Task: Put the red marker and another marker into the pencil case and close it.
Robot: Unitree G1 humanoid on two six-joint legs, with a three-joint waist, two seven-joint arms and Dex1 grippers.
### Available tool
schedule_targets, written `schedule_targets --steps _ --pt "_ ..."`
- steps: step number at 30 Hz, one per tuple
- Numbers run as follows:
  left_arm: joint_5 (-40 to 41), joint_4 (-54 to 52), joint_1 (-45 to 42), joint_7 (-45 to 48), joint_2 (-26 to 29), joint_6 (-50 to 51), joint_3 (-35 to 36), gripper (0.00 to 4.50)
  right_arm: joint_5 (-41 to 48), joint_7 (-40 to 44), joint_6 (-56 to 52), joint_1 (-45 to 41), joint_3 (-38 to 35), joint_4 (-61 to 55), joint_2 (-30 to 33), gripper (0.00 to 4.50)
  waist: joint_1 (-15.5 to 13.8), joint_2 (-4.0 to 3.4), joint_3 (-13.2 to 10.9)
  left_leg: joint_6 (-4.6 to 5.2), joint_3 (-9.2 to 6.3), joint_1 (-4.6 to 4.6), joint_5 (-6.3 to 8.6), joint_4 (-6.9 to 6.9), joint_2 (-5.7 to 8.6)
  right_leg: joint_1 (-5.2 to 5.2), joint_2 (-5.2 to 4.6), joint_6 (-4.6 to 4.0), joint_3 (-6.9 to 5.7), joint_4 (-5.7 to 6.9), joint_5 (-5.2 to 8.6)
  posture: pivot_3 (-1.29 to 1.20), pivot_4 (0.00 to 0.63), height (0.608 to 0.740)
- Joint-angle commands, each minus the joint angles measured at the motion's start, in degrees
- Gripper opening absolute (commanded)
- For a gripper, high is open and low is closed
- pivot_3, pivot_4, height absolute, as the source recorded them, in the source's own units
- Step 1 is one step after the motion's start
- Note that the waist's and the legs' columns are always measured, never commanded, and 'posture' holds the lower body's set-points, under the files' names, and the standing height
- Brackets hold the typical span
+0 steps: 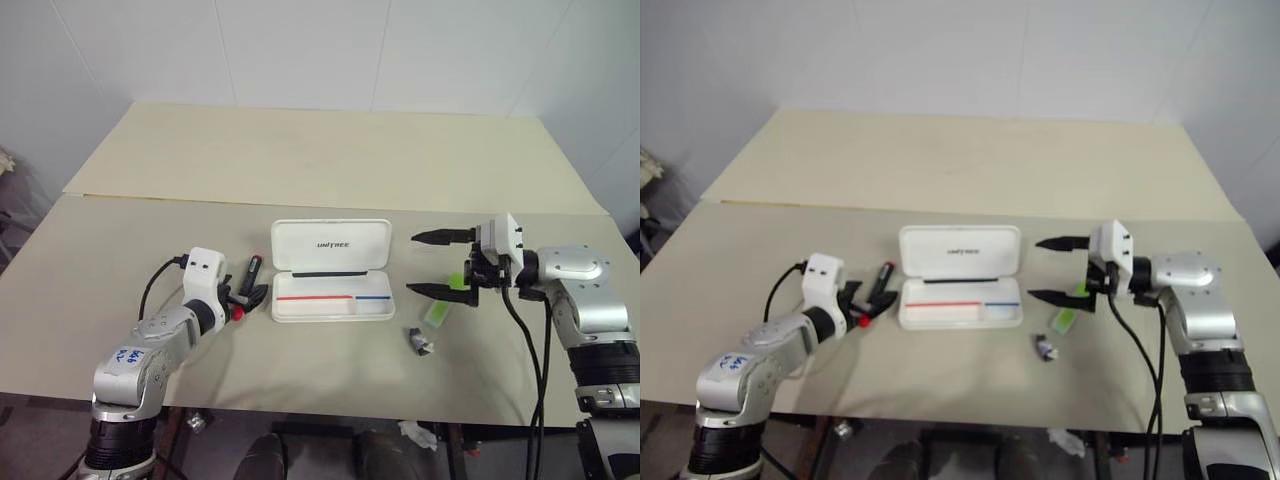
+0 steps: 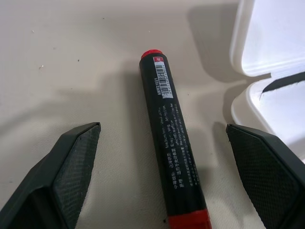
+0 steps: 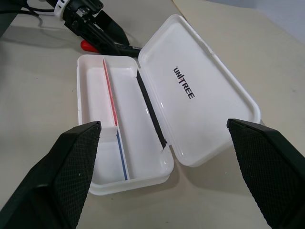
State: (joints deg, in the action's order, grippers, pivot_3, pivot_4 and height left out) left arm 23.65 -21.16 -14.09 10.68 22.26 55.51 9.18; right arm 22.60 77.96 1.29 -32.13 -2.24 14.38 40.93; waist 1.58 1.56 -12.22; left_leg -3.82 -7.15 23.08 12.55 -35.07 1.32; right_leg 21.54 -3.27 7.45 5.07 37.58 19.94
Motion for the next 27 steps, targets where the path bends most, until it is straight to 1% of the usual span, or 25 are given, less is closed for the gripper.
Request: schedule_targets --steps 1,3,6,9,14,16,19,22,25,27 --pt "0.3 0.8 -0.4 0.6 0.0 0.7 0.7 4.50 0.5 0.1 1.6 -1.2 -2.1 0.0 0.9 4.49 0.0 0.00 0.0 0.00 0.00 0.00 0.00 0.00 0.00 0.00 0.00 0.00 0.00 0.00 0.00 0.00 0.150 0.740" --pt "1.0 0.7 -0.5 1.1 -0.3 0.5 1.4 4.50 0.5 0.3 2.0 -1.4 -2.3 0.6 1.1 4.49 0.0 0.00 0.0 0.00 0.00 0.00 0.00 0.00 0.01 0.00 0.00 0.00 0.00 0.00 0.00 0.00 0.150 0.740" --pt "1.4 1.1 -0.7 1.4 -0.6 0.2 2.3 3.88 0.0 -0.1 2.5 -1.9 -2.2 1.5 0.8 4.50 0.0 0.00 0.0 0.00 0.01 0.00 0.00 0.00 0.00 0.00 0.00 0.00 0.00 -0.03 0.00 0.00 0.150 0.740" --pt "2.0 1.1 -1.2 0.9 -1.3 1.9 3.2 2.93 -0.1 -0.8 2.6 -2.2 -2.2 1.4 0.4 4.50 0.0 0.00 0.0 0.00 0.00 0.02 0.00 0.02 0.00 0.00 0.00 0.00 0.00 -0.07 0.00 0.00 0.150 0.740" --pt "1.9 1.3 -1.7 1.9 -0.4 3.1 2.7 1.19 -0.2 -1.0 2.7 -2.0 -2.1 1.2 0.2 4.50 0.0 0.00 0.0 0.01 0.01 0.04 0.02 0.03 0.00 0.00 -0.01 0.01 0.00 -0.14 0.00 0.00 0.150 0.740" --pt "1.9 1.5 -1.9 1.9 -0.3 3.1 3.0 0.61 -0.1 -1.4 2.7 -2.1 -2.2 1.1 0.1 4.50 0.1 -0.01 0.0 0.00 0.02 0.03 0.02 0.04 -0.01 0.00 0.00 0.01 0.00 -0.13 0.00 0.00 0.150 0.740" --pt "1.9 1.3 -2.3 2.1 0.0 3.1 3.1 0.58 -0.1 -1.7 2.8 -2.1 -2.2 1.1 0.0 4.50 0.1 0.00 0.0 0.00 0.02 0.03 0.02 0.03 -0.02 0.00 0.01 0.01 0.00 -0.12 -0.01 0.00 0.150 0.740" --pt "1.0 1.0 -2.9 3.2 1.5 -0.4 3.5 0.58 0.0 -1.9 3.0 -2.1 -2.3 1.1 0.0 4.50 0.1 -0.01 0.0 0.00 0.02 0.03 0.02 0.03 -0.01 0.00 0.01 0.01 0.01 -0.14 -0.01 0.00 0.150 0.740" --pt "0.4 1.8 -5.7 4.8 4.7 -4.7 5.7 0.58 0.3 -1.6 3.4 -1.9 -2.7 1.6 0.4 4.50 0.0 -0.01 0.0 -0.01 0.00 0.06 0.03 0.05 -0.03 0.02 0.02 0.01 -0.02 -0.15 -0.01 0.00 0.150 0.740" --pt "0.1 3.0 -7.7 7.5 8.4 -7.9 6.9 0.58 0.5 -0.9 4.1 -1.9 -3.0 2.3 0.6 4.50 0.0 -0.01 0.0 -0.02 0.00 0.06 0.03 0.05 -0.02 0.02 0.01 0.01 -0.02 -0.16 -0.01 0.00 0.150 0.740"
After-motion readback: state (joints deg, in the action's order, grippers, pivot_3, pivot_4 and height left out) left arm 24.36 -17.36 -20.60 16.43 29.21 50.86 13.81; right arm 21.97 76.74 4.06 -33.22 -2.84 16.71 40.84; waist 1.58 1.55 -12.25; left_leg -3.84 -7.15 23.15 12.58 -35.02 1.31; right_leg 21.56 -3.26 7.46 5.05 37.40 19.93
